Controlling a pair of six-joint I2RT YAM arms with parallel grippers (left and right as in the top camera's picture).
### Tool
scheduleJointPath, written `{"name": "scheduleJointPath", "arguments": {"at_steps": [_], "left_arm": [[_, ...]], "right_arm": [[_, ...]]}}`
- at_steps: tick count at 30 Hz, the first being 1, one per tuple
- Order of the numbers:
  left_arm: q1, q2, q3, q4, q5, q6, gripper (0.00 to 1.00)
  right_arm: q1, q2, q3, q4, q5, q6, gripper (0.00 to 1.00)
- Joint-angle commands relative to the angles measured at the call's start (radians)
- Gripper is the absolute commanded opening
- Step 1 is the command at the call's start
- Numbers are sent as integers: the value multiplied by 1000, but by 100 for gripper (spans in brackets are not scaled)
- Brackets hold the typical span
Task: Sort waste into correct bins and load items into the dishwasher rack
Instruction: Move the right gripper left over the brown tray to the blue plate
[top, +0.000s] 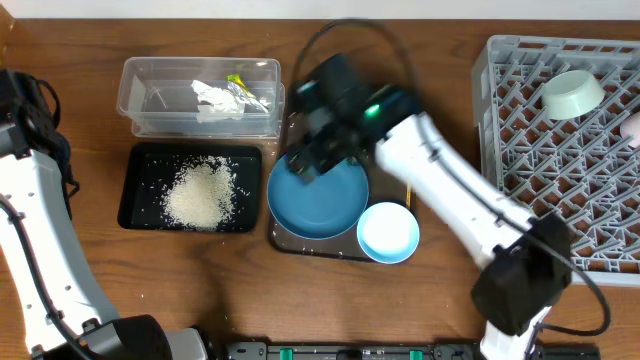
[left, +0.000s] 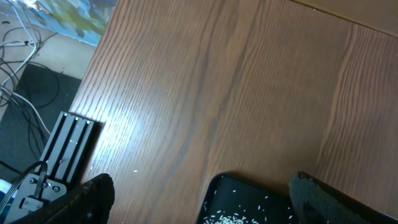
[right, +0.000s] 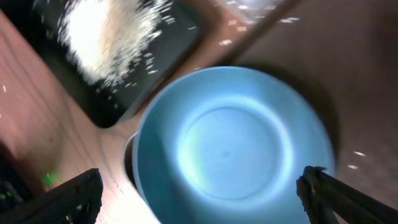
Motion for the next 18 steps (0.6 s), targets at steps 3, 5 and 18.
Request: {"name": "scheduleJointPath", "arguments": {"at_steps": [3,5,18], "left_arm": [[4,-7,2,-6,-8,-16,92],[4,-7,2,-6,-8,-16,92],[4,-7,2,-6,-8,-16,92]], "right_arm": [[120,21,13,-2,116,-14,99],[150,46,13,-2,120,-14,99],[207,191,13,-6,107,34,81]]}}
